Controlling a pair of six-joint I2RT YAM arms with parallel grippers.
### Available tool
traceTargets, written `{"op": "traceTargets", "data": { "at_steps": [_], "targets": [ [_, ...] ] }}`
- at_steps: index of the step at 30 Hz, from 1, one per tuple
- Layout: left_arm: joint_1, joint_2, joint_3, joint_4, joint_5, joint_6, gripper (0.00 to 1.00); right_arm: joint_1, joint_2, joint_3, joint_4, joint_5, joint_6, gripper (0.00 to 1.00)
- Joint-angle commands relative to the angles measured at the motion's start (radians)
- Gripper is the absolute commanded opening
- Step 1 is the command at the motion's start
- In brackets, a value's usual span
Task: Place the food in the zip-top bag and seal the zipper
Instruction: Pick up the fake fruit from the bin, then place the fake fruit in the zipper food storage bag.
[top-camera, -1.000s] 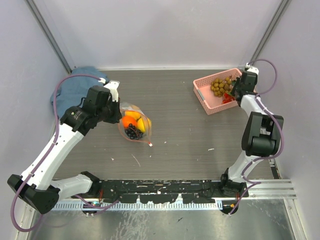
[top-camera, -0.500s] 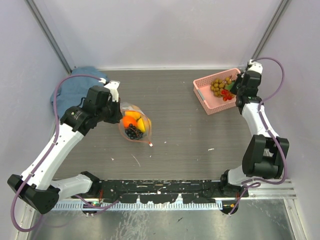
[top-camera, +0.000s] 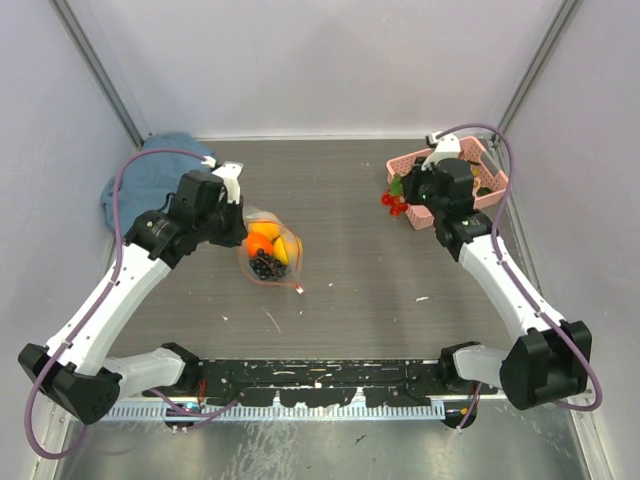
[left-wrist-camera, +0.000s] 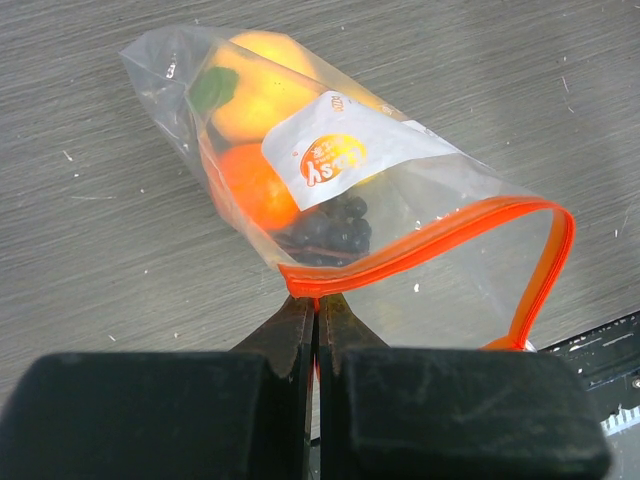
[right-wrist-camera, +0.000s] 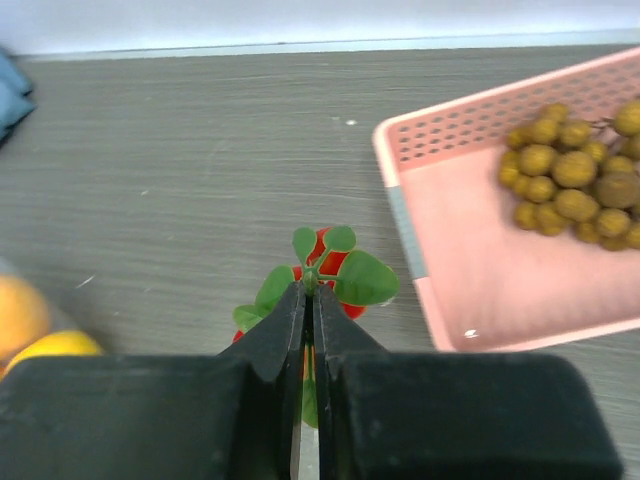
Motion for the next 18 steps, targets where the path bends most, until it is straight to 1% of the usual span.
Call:
{"op": "traceTargets", "data": {
  "at_steps": [1,6,9,13,18],
  "targets": [
    [0.005,-0.003,0.005,0.050,0.018,-0.003,0.00,0.098,-0.080,0.010,0.018,-0.009,-0.050,0.01],
    [0.006,-0.007,0.002,0.050,0.010,-0.005,0.00,0.213,-0.109,0.008,0.036,-0.055,-0.079,0.01],
    [0.006,-0.008,0.002,0.051,0.011,-0.006,0.00,0.292,-0.117,0.008,0.051,-0.049,-0.100,0.01],
    [0.007,-0.016,0.000,0.050,0.010,-0.008,0.00,0.392,-0.119,0.010,0.096,-0.078,-0.125,0.01],
    [0.008,-0.015,0.002,0.050,0.007,-0.009,0.00,0.498,-0.128,0.004,0.160,-0.111,-0.199,0.01]
  ]
}}
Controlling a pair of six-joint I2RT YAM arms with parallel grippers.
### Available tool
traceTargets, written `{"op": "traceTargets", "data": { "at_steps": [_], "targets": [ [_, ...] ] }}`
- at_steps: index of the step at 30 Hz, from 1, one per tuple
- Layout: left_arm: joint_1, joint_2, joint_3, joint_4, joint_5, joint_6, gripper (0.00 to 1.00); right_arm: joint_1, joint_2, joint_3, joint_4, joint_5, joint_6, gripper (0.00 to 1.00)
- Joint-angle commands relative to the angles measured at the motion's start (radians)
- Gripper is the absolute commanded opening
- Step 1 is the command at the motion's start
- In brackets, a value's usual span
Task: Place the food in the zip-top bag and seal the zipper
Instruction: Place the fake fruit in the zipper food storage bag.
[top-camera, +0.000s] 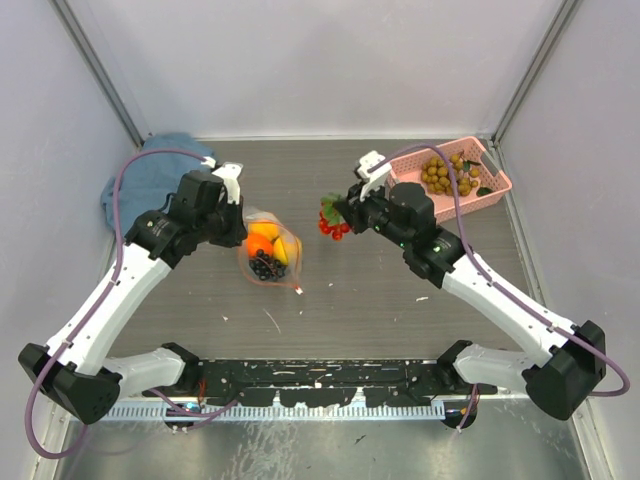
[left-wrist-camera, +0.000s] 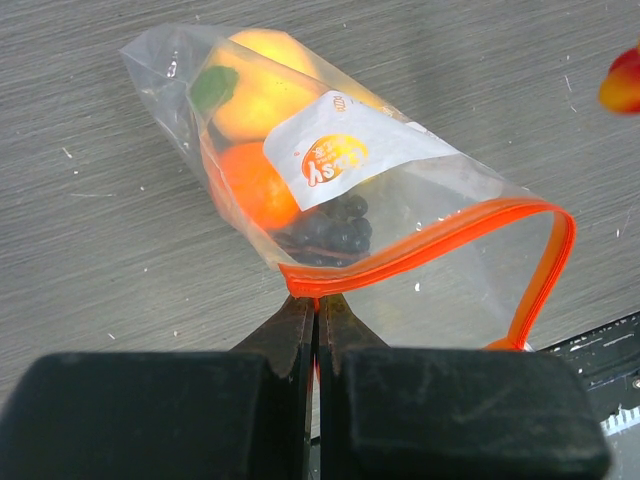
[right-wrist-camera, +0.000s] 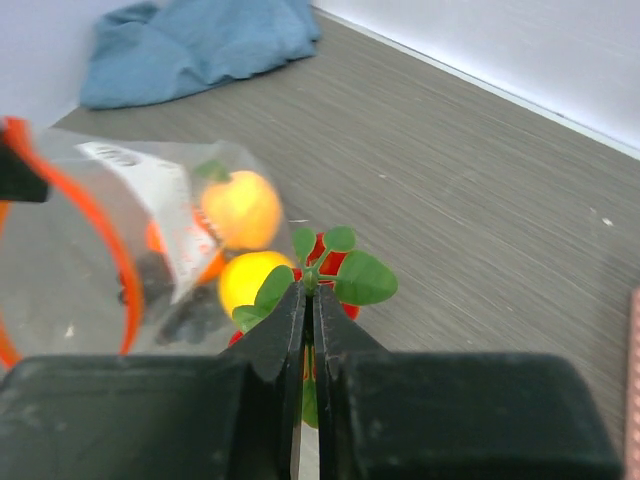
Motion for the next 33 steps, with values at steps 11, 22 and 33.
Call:
{"op": "traceTargets", "data": {
  "at_steps": [11,22,33],
  "targets": [
    [0.008,-0.017,0.004,0.049,0.012,-0.009,0.00,0.198,-0.043,0.021,0.211,-0.171,-0.159,0.01],
    [0.014,-0.017,0.002,0.049,0.022,-0.016,0.00,0.260,-0.010,0.045,0.268,-0.319,-0.158,0.01],
    [0.019,-0.027,0.013,0.079,0.081,-0.037,0.00,0.276,0.142,0.100,0.223,-0.347,-0.162,0.01]
  ]
}}
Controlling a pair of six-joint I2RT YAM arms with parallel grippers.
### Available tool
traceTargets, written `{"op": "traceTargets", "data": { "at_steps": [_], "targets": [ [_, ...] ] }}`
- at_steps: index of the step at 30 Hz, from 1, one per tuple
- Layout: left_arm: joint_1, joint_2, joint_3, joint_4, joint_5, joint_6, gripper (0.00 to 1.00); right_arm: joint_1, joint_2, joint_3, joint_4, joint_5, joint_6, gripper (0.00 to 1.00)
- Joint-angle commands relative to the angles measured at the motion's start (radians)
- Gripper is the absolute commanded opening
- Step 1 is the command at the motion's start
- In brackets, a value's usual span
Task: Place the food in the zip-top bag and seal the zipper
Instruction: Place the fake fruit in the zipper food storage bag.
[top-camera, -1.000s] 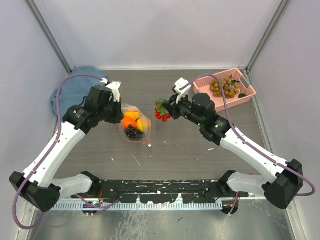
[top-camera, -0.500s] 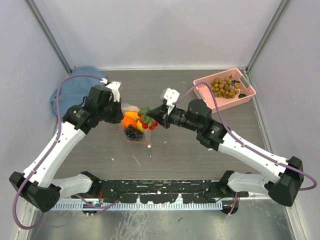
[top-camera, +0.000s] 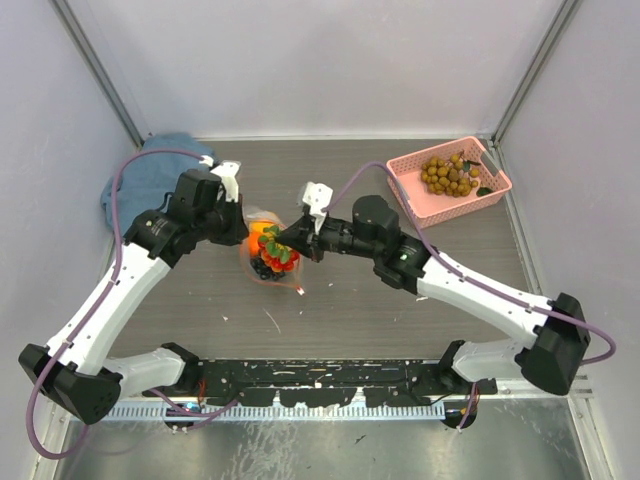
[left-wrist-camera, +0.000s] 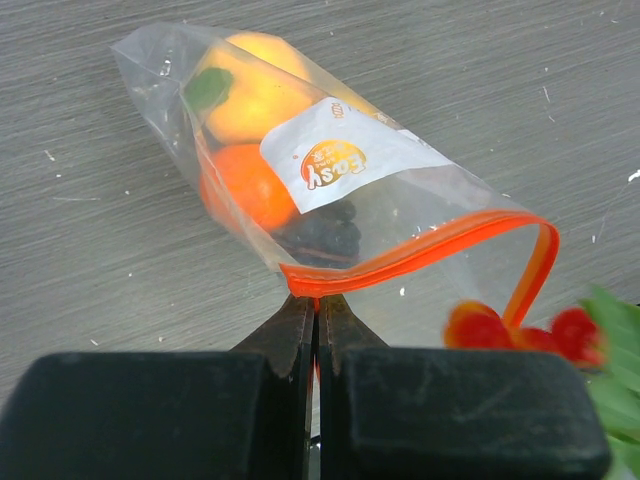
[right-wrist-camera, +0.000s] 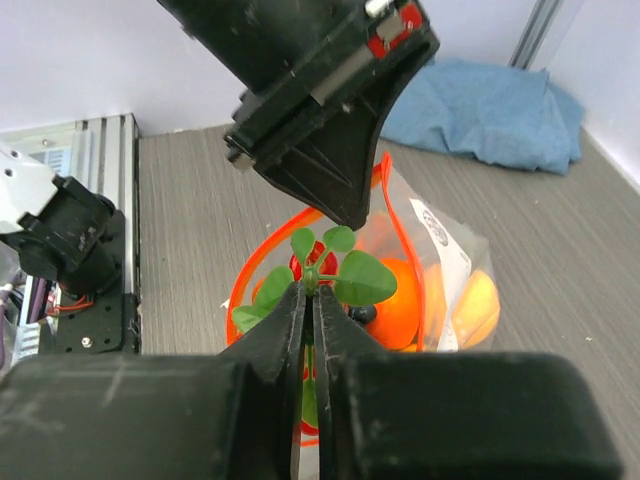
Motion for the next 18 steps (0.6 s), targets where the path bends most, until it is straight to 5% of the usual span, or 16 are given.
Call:
{"op": "traceTargets", "data": {
  "at_steps": [1,18],
  "targets": [
    [0.004,-0.027,0.017,0.065,0.069,-0.017,0.00,0.009,0.061,0.066,0.023,-0.011,-0.019,0.01],
    [0.003,-0.013,0.081,0.045,0.207,-0.060,0.00,0.024,0.213,-0.111,0.431,0.235,-0.139,0.01]
  ]
}}
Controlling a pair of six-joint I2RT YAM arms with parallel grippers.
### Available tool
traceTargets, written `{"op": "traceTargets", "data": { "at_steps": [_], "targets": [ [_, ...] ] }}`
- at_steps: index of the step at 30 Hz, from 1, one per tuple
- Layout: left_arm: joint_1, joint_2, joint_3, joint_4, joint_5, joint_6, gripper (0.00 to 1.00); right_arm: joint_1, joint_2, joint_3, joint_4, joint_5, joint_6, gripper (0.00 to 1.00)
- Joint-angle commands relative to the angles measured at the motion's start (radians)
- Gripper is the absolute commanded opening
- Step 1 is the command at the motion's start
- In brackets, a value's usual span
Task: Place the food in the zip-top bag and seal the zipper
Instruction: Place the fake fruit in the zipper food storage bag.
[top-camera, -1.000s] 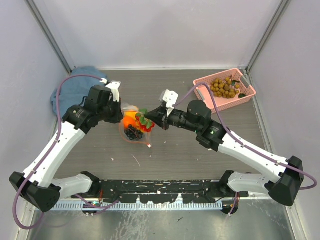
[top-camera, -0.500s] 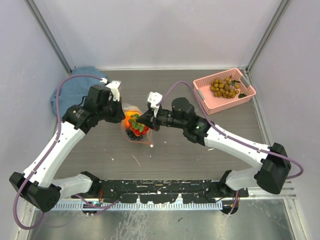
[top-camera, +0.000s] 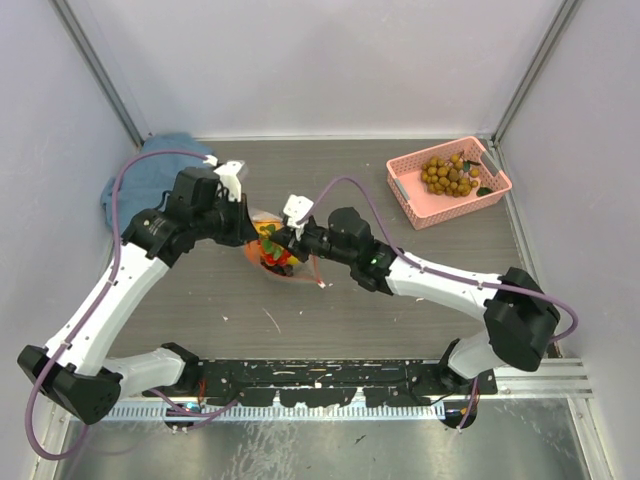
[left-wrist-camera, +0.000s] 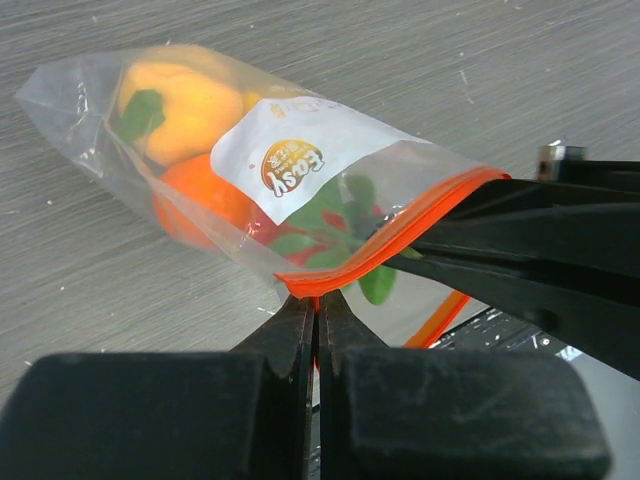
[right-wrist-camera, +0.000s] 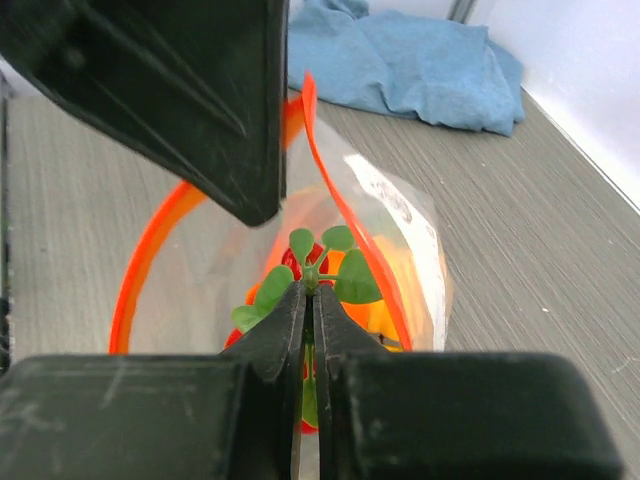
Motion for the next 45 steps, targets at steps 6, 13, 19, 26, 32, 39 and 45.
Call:
{"op": "traceTargets", "data": {
  "at_steps": [6,13,19,26,32,39,45],
  "targets": [
    [-0.027,0.013,0.085,0.064,0.177,-0.088,0.00,0.005,-0.029,-0.161,0.356,0.190,-0.046,0.01],
    [-0.084,0.033,0.095,0.089,0.198,-0.129,0.00,0.001,-0.100,-0.218,0.379,0.187,0.014,0.01],
    [-0.085,0.022,0.090,0.105,0.215,-0.145,0.00,-0.003,-0.101,-0.231,0.465,0.129,0.091,0.01],
    [-0.085,-0.014,0.045,0.106,0.142,-0.158,0.00,-0.003,0.024,-0.196,0.550,0.084,0.140,0.01],
    [-0.085,-0.044,0.001,0.107,0.082,-0.167,0.00,-0.003,0.141,-0.177,0.663,0.086,0.196,0.01],
    [-0.085,-0.052,-0.037,0.107,0.058,-0.169,0.00,-0.002,0.229,-0.128,0.682,0.065,0.227,0.05],
    [-0.085,-0.070,-0.055,0.086,-0.021,-0.158,0.00,-0.003,0.174,-0.117,0.599,0.034,0.207,0.26]
  ]
}}
